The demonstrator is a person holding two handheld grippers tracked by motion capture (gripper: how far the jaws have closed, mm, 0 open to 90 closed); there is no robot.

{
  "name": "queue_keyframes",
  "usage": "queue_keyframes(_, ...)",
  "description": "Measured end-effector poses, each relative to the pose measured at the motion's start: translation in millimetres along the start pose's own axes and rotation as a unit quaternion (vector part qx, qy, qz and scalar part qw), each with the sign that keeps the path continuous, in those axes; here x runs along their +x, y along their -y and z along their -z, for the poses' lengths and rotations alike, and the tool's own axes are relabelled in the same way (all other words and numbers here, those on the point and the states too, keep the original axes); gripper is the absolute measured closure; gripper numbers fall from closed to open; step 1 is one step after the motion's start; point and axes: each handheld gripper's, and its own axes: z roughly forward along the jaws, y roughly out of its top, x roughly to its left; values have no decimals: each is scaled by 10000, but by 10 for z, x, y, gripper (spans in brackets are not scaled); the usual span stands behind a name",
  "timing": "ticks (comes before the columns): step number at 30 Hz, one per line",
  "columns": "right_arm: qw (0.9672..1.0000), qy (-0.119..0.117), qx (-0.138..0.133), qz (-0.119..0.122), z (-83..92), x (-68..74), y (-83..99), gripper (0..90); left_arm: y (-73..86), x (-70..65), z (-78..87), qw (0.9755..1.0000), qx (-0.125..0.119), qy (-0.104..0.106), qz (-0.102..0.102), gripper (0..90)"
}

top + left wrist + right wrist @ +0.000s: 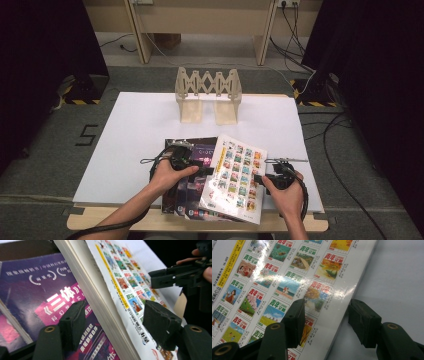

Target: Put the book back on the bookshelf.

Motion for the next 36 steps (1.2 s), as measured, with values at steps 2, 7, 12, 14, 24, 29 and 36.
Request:
queue_keyframes(2, 9999, -54, 6, -112, -6, -13, 7, 478, 10, 10, -42, 10000, 61, 10, 31, 340)
queue_keyframes(7, 9991, -85, -65, -405, -9, -10, 51, 501, 36, 43, -105, 9997, 160, 11, 172, 345)
queue_keyframes(12, 9986, -105, -38, -518, 3, 3, 72, 532, 51, 51, -92, 9995, 158, 19, 282, 356)
queue_keyframes(14, 9983, -158, -17, -560, 2, 6, 78, 549, 53, 55, -91, 9994, 166, 35, 317, 358)
queue_keyframes(24, 9972, -407, 101, -621, -56, 151, 63, 561, 74, 94, 17, 9988, 204, -164, 422, 383)
queue_keyframes(29, 9961, -700, 163, -513, -109, 304, 59, 564, 97, 177, 157, 9969, 70, -537, 574, 454)
queue_keyframes(36, 9970, -634, 171, -412, -125, 381, 36, 561, 83, 113, 270, 9952, -245, -592, 740, 588)
